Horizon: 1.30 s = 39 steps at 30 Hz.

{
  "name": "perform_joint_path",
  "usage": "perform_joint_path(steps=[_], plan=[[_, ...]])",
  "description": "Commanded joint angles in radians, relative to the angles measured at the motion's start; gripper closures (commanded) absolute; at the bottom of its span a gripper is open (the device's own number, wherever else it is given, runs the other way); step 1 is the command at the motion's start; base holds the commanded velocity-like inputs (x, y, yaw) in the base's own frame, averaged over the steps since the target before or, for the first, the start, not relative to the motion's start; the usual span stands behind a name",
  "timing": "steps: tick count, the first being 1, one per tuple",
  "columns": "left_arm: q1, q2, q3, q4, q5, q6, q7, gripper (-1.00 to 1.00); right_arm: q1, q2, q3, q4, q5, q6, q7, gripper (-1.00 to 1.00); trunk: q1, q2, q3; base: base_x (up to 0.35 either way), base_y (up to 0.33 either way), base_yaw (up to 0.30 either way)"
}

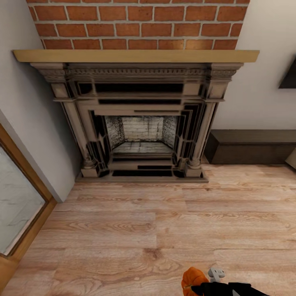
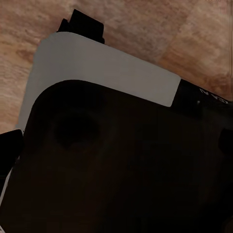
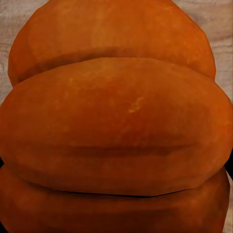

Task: Place each of the two pumpkins and all three candles from the living room inside a cabinet in the living room (use any cabinet), then make sure every cabinet is closed, and position the cauldron so it is next to a table in the living room.

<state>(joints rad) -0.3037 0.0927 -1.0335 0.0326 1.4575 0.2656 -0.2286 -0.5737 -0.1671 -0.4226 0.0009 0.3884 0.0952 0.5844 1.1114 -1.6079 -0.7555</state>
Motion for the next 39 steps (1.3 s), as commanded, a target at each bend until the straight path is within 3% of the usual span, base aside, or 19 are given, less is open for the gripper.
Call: perform_joint_path(steps=[1,4,7,8,10,18,39], plan=[[0.0,-0.001,0.0,-0.001,0.002,0.0,0.0,-1.0,0.0,0.0,-0.001,0.0,0.0,0.0,0.0,1.0,0.0,0.0,0.0,0.0,0.0,0.0],[0.0,-0.002,0.002,-0.002,0.003,-0.013,0.0,-1.0,0.0,0.0,-0.001,0.001,0.002,0.0,0.0,1.0,0.0,0.0,0.0,0.0,0.0,0.0],[0.0,0.0,0.003,-0.001,0.004,-0.068,0.0,-1.0,0.0,0.001,-0.001,0.001,0.003,0.0,0.0,1.0,0.0,0.0,0.0,0.003,0.0,0.0],[0.0,0.001,0.002,-0.001,0.0,-0.113,0.0,-1.0,0.0,0.002,-0.001,0.001,0.005,0.0,0.001,1.0,0.0,0.0,0.0,0.195,0.0,0.0],[0.0,-0.002,0.001,0.0,-0.003,-0.13,0.0,-1.0,0.0,0.006,-0.001,0.001,0.003,0.0,0.002,1.0,0.0,0.0,0.0,0.279,0.0,-0.012],[0.0,0.001,0.001,0.001,-0.003,-0.138,0.0,-1.0,0.0,0.008,-0.001,0.002,-0.002,0.0,0.005,1.0,0.0,0.0,0.0,0.232,0.0,-0.231],[0.0,0.007,0.0,0.002,-0.005,-0.14,0.0,-1.0,0.0,0.014,-0.001,0.002,-0.001,0.0,0.004,1.0,0.0,0.0,0.009,0.007,0.0,-0.28]])
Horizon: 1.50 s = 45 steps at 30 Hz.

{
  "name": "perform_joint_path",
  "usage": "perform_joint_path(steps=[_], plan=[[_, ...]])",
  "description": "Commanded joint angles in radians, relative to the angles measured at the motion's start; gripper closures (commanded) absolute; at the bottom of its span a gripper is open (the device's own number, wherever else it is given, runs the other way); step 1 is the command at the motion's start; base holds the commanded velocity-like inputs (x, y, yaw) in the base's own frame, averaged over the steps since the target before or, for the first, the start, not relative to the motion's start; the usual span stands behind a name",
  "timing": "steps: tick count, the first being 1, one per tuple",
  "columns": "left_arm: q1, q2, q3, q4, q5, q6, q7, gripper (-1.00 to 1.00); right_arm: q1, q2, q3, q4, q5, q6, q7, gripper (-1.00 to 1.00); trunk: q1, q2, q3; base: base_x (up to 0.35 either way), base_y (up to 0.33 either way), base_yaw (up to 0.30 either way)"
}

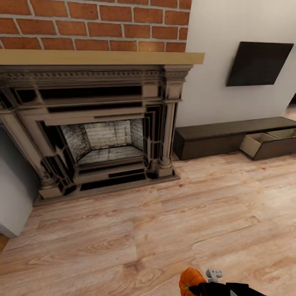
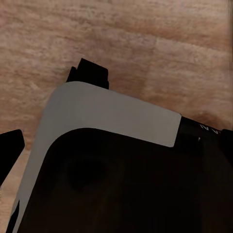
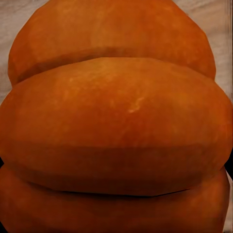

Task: Place each of the two pumpkins and all three candles from the living room inside a cabinet in the living room (use any cabinet), then make sure every cabinet is closed, and position the cauldron so it is next to a table in the living room.

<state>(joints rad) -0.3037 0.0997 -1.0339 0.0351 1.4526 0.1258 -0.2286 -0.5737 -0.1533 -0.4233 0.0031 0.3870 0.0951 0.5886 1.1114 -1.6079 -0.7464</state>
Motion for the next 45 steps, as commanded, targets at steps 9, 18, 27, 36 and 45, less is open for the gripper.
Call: perform_joint_path(steps=[9,18,27,36,45], plan=[[0.0,0.0,0.0,0.0,0.0,0.0,0.0,-1.0,0.0,-0.001,-0.001,0.0,0.0,0.0,0.001,1.0,0.0,0.0,0.003,0.0,0.0,-0.281],[0.0,0.0,0.0,0.0,0.0,0.0,0.0,-1.0,0.0,0.001,0.0,0.0,0.0,0.006,-0.002,1.0,0.0,0.0,0.0,0.0,0.0,-0.271],[0.0,-0.002,0.0,-0.001,0.001,-0.002,0.0,-1.0,0.0,0.01,0.0,0.0,0.001,0.005,-0.004,1.0,0.0,0.0,-0.011,0.0,0.0,-0.172],[0.0,-0.009,0.0,-0.004,0.003,-0.001,-0.001,-1.0,0.0,0.014,0.0,0.0,0.001,0.002,-0.003,1.0,0.0,0.0,-0.017,0.0,0.0,-0.04],[0.0,-0.024,0.001,-0.007,0.005,0.002,-0.003,-1.0,0.0,0.015,0.0,0.0,0.0,0.002,-0.004,1.0,0.0,0.0,-0.03,0.0,0.0,-0.132]])
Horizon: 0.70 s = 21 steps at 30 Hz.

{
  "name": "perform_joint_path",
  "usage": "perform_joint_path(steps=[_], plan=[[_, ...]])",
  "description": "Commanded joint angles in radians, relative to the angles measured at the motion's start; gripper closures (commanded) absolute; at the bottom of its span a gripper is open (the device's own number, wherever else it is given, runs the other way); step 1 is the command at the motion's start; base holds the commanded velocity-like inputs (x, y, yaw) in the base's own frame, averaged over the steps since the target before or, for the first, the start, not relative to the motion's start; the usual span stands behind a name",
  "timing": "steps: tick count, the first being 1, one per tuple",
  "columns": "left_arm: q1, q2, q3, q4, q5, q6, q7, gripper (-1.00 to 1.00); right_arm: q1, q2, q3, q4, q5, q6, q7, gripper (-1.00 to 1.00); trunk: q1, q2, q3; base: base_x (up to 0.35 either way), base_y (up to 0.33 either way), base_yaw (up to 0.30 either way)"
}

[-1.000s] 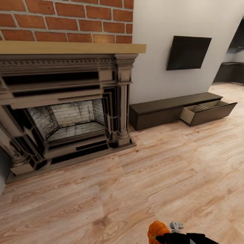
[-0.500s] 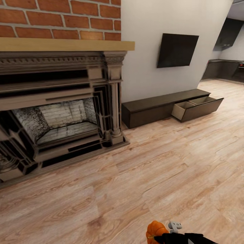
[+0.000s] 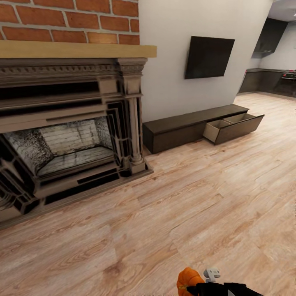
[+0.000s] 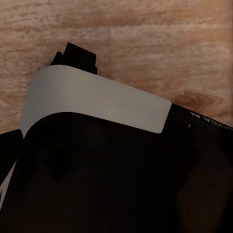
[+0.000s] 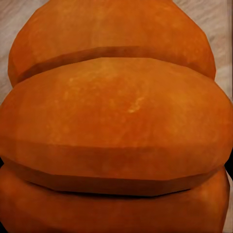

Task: Place each of the two pumpkins and all three candles from the living room inside a cabinet in the living room (use any cabinet), then make sure every cabinet is closed, and position the cauldron so it is next to a table in the living room.

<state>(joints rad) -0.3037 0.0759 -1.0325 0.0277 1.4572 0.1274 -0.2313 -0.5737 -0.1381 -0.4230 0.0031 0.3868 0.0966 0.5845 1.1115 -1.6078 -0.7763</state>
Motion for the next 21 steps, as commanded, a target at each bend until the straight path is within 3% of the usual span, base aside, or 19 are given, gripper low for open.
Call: perform_joint_path(steps=[1,21], plan=[[0.0,0.0,0.0,0.0,0.0,0.0,0.0,-1.0,0.0,0.0,-0.001,0.0,0.0,0.0,0.0,1.0,0.0,0.0,-0.001,0.0,0.0,-0.156],[0.0,0.002,0.0,0.001,0.0,0.001,0.0,-1.0,0.0,-0.001,-0.001,0.001,0.0,0.0,0.0,1.0,0.0,0.0,-0.028,0.0,0.0,-0.175]])
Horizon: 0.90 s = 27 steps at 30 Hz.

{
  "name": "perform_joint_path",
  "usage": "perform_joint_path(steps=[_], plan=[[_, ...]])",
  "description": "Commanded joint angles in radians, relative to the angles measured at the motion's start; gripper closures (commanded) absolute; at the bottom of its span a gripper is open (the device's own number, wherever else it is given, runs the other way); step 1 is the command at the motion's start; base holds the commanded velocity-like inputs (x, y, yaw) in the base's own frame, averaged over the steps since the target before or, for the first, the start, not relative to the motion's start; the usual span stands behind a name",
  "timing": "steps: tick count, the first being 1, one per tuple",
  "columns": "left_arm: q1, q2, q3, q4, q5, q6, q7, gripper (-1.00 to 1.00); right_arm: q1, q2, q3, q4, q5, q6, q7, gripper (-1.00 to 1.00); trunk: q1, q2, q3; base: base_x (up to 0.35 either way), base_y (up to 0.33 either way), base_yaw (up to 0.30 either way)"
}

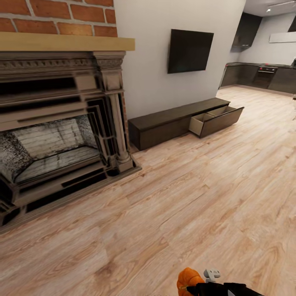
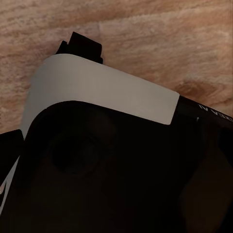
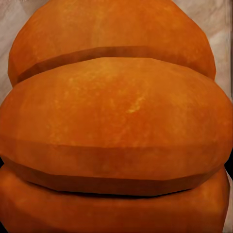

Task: Place each of the two pumpkins and all three candles from the living room inside a cabinet in the living room (use any cabinet), then make sure every cabinet is closed, and position the cauldron so it is next to a table in the living room.

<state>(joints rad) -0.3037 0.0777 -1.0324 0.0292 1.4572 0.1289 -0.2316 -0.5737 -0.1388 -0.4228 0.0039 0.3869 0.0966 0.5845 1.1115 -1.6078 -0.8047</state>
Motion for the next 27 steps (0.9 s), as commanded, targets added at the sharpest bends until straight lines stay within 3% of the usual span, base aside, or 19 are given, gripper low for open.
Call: perform_joint_path(steps=[1,27], plan=[[0.0,0.0,0.0,0.0,0.0,0.0,0.0,-1.0,0.0,0.0,-0.001,0.0,0.0,0.0,0.0,1.0,0.0,0.0,-0.001,0.0,0.0,-0.196],[0.0,0.002,0.0,0.001,0.0,0.0,0.001,-1.0,0.0,-0.005,-0.002,-0.001,0.0,0.0,0.0,1.0,0.0,0.0,-0.009,0.048,0.01,-0.265]])
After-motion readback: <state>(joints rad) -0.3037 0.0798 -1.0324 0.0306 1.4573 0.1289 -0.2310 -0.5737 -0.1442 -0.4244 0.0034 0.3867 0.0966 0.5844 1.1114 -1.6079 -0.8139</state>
